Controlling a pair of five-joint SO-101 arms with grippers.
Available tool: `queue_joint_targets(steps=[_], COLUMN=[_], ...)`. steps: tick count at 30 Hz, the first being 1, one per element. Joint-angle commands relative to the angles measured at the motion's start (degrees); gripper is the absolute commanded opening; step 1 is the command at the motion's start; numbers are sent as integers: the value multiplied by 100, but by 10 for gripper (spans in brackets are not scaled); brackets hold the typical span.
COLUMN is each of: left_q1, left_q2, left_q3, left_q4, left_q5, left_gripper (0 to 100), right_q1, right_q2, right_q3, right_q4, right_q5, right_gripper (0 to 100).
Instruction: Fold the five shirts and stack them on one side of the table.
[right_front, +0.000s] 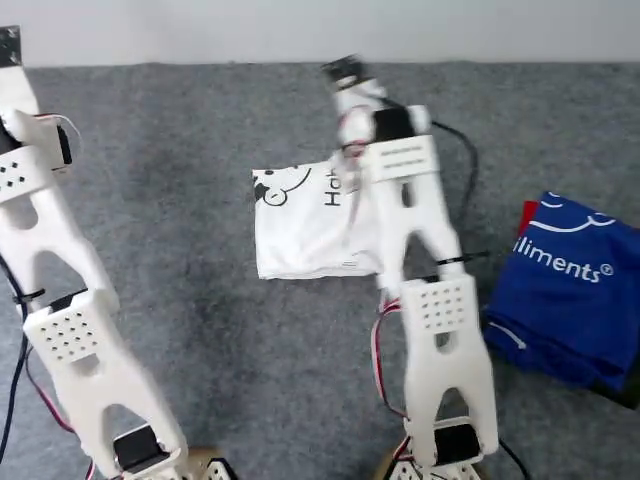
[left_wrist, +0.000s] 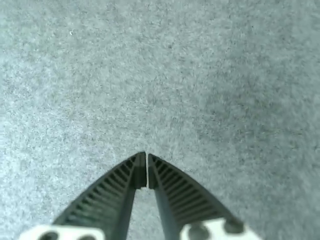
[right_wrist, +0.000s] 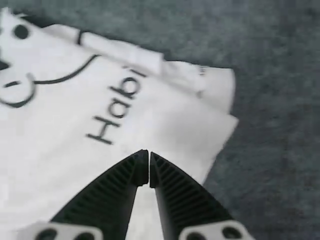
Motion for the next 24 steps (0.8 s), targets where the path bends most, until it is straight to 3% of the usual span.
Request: queue_joint_targets(steps=[1,7,10,24], left_q1=[0,-18,-18,-18], left_q2=[-527,-651,-642,-607], left_q3=[-31,-22,-22,-22], left_q4=[141,141,141,141], left_q5=[-18,-35,-35,-26], left_gripper=[13,13,13,13], right_q1=[453,365,330,40], right_q2=[-207,-251,-189,549], right_q3=[-26,-149,-316,-369], right_q4=[-347,233,233,-585], right_q5=[220,-158,-475,-431], right_gripper=[15,195,207,203])
